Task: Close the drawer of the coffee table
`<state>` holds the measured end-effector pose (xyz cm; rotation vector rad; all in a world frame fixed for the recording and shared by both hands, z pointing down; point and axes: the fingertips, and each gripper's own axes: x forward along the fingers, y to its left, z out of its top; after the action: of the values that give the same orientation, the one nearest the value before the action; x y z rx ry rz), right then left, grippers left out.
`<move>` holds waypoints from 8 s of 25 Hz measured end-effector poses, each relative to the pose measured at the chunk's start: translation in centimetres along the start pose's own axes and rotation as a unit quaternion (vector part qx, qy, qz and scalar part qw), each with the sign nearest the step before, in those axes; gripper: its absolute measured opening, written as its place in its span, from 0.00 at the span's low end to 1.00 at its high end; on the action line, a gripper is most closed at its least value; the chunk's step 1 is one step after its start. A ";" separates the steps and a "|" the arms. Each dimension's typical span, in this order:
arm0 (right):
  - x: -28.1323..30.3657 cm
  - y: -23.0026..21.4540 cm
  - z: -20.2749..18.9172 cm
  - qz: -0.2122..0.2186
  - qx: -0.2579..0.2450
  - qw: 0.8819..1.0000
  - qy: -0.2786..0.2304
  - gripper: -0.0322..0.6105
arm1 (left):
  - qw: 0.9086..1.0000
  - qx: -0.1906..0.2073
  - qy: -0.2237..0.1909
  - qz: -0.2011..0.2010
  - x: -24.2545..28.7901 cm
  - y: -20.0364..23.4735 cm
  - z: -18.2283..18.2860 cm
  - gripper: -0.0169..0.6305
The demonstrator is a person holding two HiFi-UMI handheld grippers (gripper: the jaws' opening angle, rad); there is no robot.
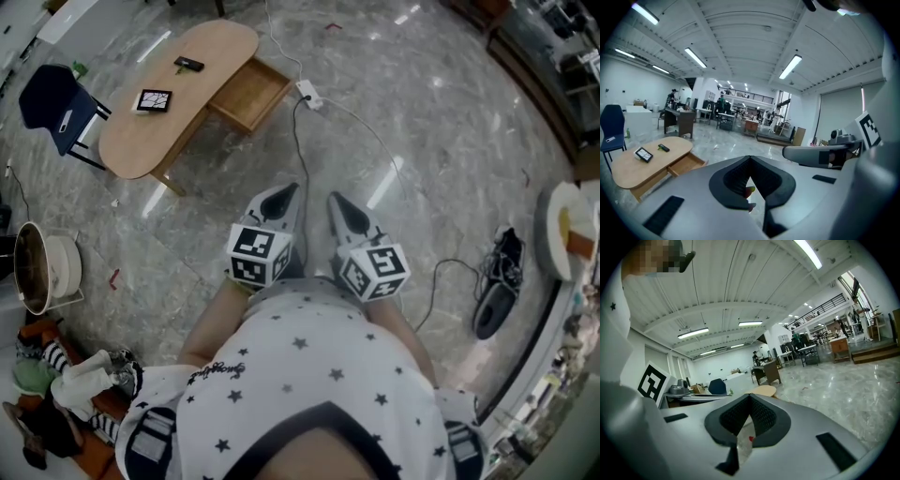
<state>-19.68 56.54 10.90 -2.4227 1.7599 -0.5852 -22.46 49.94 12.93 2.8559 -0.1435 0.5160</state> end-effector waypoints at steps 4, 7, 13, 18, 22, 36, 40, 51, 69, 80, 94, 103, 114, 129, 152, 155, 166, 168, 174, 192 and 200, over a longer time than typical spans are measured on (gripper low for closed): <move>3.4 -0.8 1.2 0.002 -0.004 1.000 0.004 0.06 | 1.000 -0.002 -0.001 0.001 2.1 2.6 1.5 0.04; 5.8 -1.4 2.4 0.003 -0.003 1.000 0.006 0.06 | 1.000 -0.005 0.000 0.004 3.5 4.6 2.8 0.04; 10.6 -2.2 4.0 0.007 -0.008 1.000 0.015 0.06 | 1.000 -0.010 0.006 0.008 5.9 8.7 4.6 0.04; 14.6 -2.6 5.4 0.012 -0.011 1.000 0.017 0.06 | 1.000 -0.013 0.011 0.011 7.9 12.2 5.8 0.04; 17.6 -3.1 6.3 0.017 -0.012 1.000 0.019 0.06 | 1.000 -0.015 0.013 0.013 9.7 14.7 6.8 0.04; 25.4 -3.4 7.6 0.033 -0.009 0.999 0.024 0.06 | 0.999 -0.019 0.014 0.027 12.9 21.7 8.5 0.04; 26.9 -3.2 7.6 0.043 -0.006 0.999 0.032 0.06 | 0.999 -0.025 0.014 0.038 13.2 23.2 8.7 0.04; 29.6 -3.2 7.4 0.073 0.002 0.996 0.047 0.06 | 0.996 -0.038 0.019 0.075 13.6 25.9 8.4 0.04; 40.3 -7.9 11.7 0.188 -0.030 0.978 0.087 0.06 | 0.972 -0.102 0.001 0.213 19.3 33.5 11.1 0.04; 45.6 -12.7 14.0 0.251 -0.059 0.958 0.126 0.06 | 0.948 -0.134 -0.010 0.287 23.8 35.8 13.0 0.04; 52.2 -18.8 13.8 0.315 -0.087 0.931 0.164 0.06 | 0.913 -0.165 -0.016 0.372 28.3 38.3 12.1 0.04; 56.7 -22.5 11.5 0.321 -0.107 0.923 0.186 0.06 | 0.890 -0.190 -0.016 0.414 29.3 39.4 9.3 0.04; 61.2 -25.7 5.2 0.315 -0.126 0.913 0.224 0.06 | 0.873 -0.210 0.004 0.440 30.0 43.4 2.2 0.04; 67.9 -30.5 -4.5 0.283 -0.150 0.911 0.260 0.06 | 0.859 -0.250 0.030 0.446 32.0 47.5 -8.4 0.04; 73.5 -38.8 -20.5 0.229 -0.209 0.880 0.360 0.06 | 0.836 -0.293 0.130 0.445 34.6 49.5 -25.8 0.04; 73.9 -39.2 -21.5 0.229 -0.222 0.873 0.369 0.06 | 0.836 -0.296 0.144 0.440 34.9 49.5 -27.2 0.04; 74.4 -41.9 -24.9 0.232 -0.295 0.828 0.416 0.07 | 0.852 -0.270 0.235 0.382 36.1 48.5 -32.1 0.21; 74.2 -41.9 -25.3 0.240 -0.311 0.817 0.423 0.10 | 0.852 -0.264 0.256 0.372 36.3 48.3 -33.1 0.27; 74.2 -42.4 -26.3 0.252 -0.349 0.792 0.434 0.25 | 0.851 -0.243 0.302 0.355 36.7 48.2 -35.2 0.38; 74.9 -44.2 -29.7 0.300 -0.474 0.681 0.471 0.45 | 0.852 -0.209 0.376 0.298 39.0 49.2 -38.8 0.41; 76.1 -45.0 -32.1 0.273 -0.494 0.668 0.485 0.45 | 0.851 -0.203 0.393 0.284 40.4 50.1 -39.4 0.41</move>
<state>29.20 5.37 72.85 -1.6455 3.9105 -1.1742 -4.74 9.04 73.85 1.9509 -0.8329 1.5029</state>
